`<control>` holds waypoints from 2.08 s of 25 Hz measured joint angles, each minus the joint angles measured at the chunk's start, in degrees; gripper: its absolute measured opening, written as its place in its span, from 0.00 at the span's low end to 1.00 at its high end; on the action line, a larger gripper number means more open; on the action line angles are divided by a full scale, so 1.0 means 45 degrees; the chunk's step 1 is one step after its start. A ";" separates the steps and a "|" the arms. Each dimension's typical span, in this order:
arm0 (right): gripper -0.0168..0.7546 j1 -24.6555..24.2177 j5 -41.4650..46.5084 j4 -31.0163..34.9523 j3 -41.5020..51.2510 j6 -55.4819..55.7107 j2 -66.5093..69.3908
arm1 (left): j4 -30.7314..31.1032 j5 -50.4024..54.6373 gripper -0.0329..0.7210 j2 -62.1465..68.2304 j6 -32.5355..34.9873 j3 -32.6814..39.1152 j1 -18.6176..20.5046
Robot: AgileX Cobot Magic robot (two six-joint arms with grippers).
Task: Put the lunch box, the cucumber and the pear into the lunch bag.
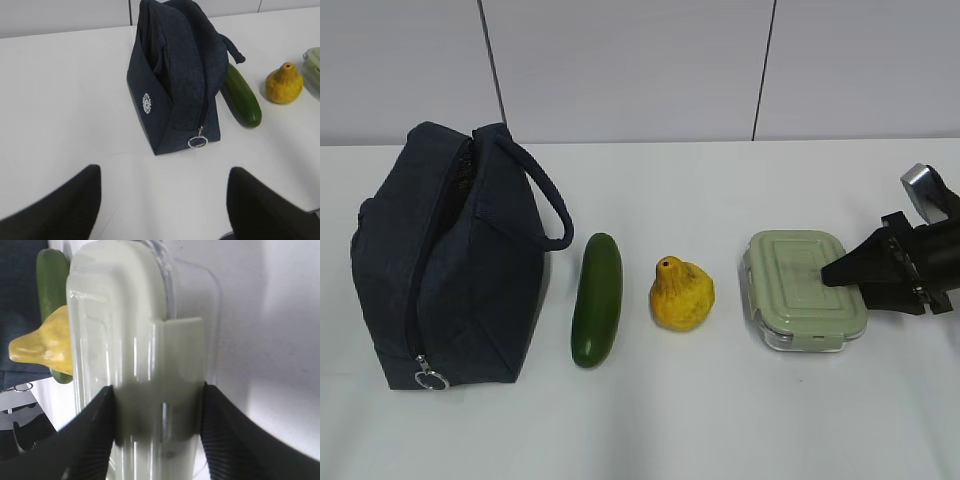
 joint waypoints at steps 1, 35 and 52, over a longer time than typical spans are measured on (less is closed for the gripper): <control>0.53 0.0000 0.0000 0.0006 0.0000 0.0000 0.0000 | 0.0000 0.0000 0.66 0.0000 0.0000 0.0000 0.0000; 0.52 0.0000 0.0336 0.0400 0.0000 -0.0496 0.0144 | 0.0000 0.0000 0.66 0.0000 0.0000 0.0000 0.0000; 0.52 0.0000 0.0293 0.1069 0.0000 -0.0804 0.0144 | -0.0416 -0.0034 0.63 0.0000 0.0000 0.0000 0.0000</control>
